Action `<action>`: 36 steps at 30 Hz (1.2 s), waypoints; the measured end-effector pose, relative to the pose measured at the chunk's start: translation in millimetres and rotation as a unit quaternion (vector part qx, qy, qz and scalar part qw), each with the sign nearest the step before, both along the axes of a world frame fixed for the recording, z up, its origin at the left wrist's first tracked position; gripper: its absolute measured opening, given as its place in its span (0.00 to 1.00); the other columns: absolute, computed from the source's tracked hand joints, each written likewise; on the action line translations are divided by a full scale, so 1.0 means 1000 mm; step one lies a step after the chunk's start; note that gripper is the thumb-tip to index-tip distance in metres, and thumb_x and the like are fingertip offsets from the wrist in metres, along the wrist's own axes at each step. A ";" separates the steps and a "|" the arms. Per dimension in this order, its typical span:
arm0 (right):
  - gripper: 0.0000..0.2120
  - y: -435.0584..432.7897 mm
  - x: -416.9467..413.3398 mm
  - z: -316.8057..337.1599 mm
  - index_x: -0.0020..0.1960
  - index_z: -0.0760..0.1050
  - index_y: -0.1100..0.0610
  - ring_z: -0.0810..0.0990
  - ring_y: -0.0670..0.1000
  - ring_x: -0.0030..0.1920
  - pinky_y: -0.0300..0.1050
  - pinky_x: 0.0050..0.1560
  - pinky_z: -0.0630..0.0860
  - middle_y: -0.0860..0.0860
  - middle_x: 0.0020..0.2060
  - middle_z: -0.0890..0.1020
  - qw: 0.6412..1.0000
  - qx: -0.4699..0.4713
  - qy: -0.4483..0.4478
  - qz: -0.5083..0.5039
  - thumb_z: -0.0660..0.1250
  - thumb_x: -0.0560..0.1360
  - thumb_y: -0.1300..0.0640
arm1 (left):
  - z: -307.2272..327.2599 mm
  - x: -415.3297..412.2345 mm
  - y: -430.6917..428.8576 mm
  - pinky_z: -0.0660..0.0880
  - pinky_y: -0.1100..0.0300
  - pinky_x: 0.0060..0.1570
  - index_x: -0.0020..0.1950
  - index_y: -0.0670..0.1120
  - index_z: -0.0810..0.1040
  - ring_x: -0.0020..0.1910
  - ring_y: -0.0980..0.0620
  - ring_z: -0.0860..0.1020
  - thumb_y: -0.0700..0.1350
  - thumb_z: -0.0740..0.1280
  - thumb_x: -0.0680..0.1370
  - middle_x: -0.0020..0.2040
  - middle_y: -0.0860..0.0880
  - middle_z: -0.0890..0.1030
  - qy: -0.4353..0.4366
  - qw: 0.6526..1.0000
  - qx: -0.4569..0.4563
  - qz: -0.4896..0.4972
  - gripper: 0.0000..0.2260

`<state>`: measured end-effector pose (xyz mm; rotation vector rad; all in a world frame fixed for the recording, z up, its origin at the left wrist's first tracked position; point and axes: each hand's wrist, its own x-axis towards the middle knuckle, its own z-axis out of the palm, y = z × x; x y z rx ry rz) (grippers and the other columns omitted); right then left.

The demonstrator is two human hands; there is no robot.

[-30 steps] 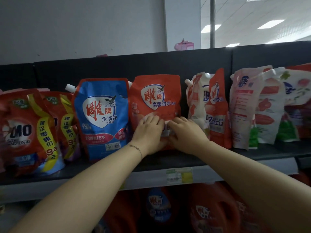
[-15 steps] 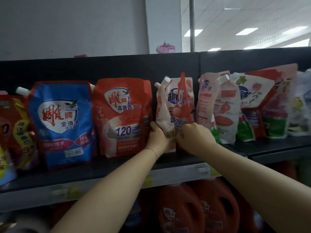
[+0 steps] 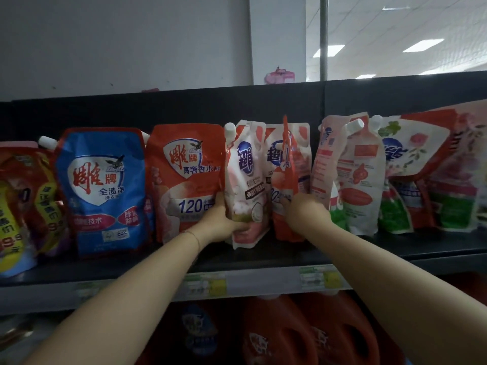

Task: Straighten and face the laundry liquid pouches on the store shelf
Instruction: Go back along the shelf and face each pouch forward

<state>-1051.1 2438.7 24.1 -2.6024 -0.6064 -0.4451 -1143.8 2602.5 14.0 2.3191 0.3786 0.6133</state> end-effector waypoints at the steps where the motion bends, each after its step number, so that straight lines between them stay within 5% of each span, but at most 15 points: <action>1: 0.15 0.002 -0.001 0.000 0.60 0.72 0.64 0.78 0.60 0.54 0.49 0.43 0.74 0.61 0.56 0.77 1.000 -0.013 -0.009 -0.008 0.57 0.80 0.55 | -0.001 -0.001 -0.001 0.70 0.57 0.60 0.75 0.48 0.53 0.65 0.46 0.72 0.45 0.77 0.69 0.69 0.46 0.71 -0.009 1.000 -0.005 0.005 0.42; 4: 0.11 0.003 -0.008 -0.006 0.56 0.75 0.62 0.80 0.60 0.53 0.48 0.41 0.72 0.58 0.54 0.79 0.999 -0.017 -0.042 -0.008 0.59 0.78 0.61 | -0.006 0.002 -0.007 0.71 0.53 0.63 0.74 0.50 0.61 0.65 0.45 0.73 0.48 0.79 0.66 0.68 0.48 0.73 -0.058 0.997 -0.016 0.039 0.41; 12: 0.13 -0.001 -0.039 -0.010 0.45 0.75 0.57 0.81 0.60 0.43 0.45 0.37 0.66 0.55 0.43 0.83 0.976 0.087 -0.192 0.055 0.58 0.80 0.50 | -0.017 0.021 -0.013 0.73 0.58 0.54 0.65 0.46 0.71 0.59 0.47 0.77 0.46 0.74 0.72 0.60 0.48 0.78 -0.132 0.985 -0.089 0.062 0.24; 16: 0.12 -0.002 -0.055 -0.008 0.40 0.71 0.57 0.79 0.58 0.36 0.44 0.34 0.65 0.55 0.36 0.80 0.949 0.142 -0.261 0.103 0.57 0.80 0.54 | -0.018 0.031 -0.020 0.73 0.52 0.61 0.60 0.46 0.75 0.60 0.46 0.77 0.45 0.64 0.80 0.57 0.48 0.80 -0.135 0.985 -0.111 0.011 0.10; 18: 0.14 -0.001 -0.059 -0.010 0.32 0.70 0.58 0.76 0.56 0.25 0.41 0.28 0.63 0.54 0.26 0.78 0.929 0.171 -0.306 0.114 0.64 0.76 0.56 | -0.015 0.036 -0.024 0.73 0.52 0.62 0.65 0.42 0.73 0.61 0.43 0.76 0.43 0.59 0.82 0.61 0.42 0.78 -0.124 0.986 -0.109 0.009 0.13; 23: 0.12 -0.005 -0.050 -0.018 0.27 0.70 0.58 0.73 0.54 0.21 0.37 0.25 0.58 0.52 0.20 0.74 0.895 0.195 -0.385 0.108 0.65 0.68 0.56 | -0.002 0.043 -0.034 0.77 0.67 0.34 0.66 0.38 0.72 0.40 0.53 0.80 0.38 0.57 0.82 0.55 0.40 0.79 -0.079 0.972 -0.212 -0.060 0.13; 27: 0.12 -0.008 -0.040 -0.023 0.27 0.69 0.58 0.73 0.54 0.22 0.39 0.23 0.65 0.53 0.21 0.75 0.882 0.195 -0.405 0.141 0.67 0.67 0.59 | 0.007 0.057 -0.052 0.76 0.67 0.41 0.59 0.37 0.72 0.42 0.55 0.84 0.34 0.52 0.83 0.47 0.34 0.76 -0.038 0.976 -0.212 -0.025 0.11; 30: 0.17 -0.010 -0.035 -0.026 0.25 0.68 0.58 0.70 0.54 0.21 0.40 0.24 0.66 0.53 0.20 0.72 0.870 0.174 -0.426 0.176 0.77 0.59 0.67 | 0.011 0.082 -0.032 0.69 0.57 0.60 0.64 0.29 0.70 0.63 0.40 0.75 0.38 0.55 0.83 0.61 0.30 0.74 0.021 0.991 -0.124 0.038 0.15; 33: 0.19 -0.012 -0.031 -0.027 0.24 0.68 0.59 0.69 0.55 0.21 0.40 0.25 0.68 0.53 0.19 0.70 0.857 0.139 -0.454 0.200 0.78 0.53 0.71 | 0.008 0.083 -0.011 0.72 0.54 0.57 0.65 0.37 0.74 0.60 0.40 0.76 0.55 0.61 0.80 0.62 0.37 0.77 0.081 0.987 -0.060 0.125 0.24; 36: 0.17 -0.012 -0.028 -0.028 0.27 0.70 0.61 0.71 0.57 0.23 0.45 0.26 0.74 0.55 0.22 0.72 0.843 0.119 -0.456 0.261 0.77 0.56 0.73 | 0.010 0.064 -0.010 0.72 0.58 0.56 0.66 0.39 0.75 0.60 0.42 0.76 0.48 0.65 0.78 0.63 0.40 0.77 0.080 0.989 -0.060 0.109 0.19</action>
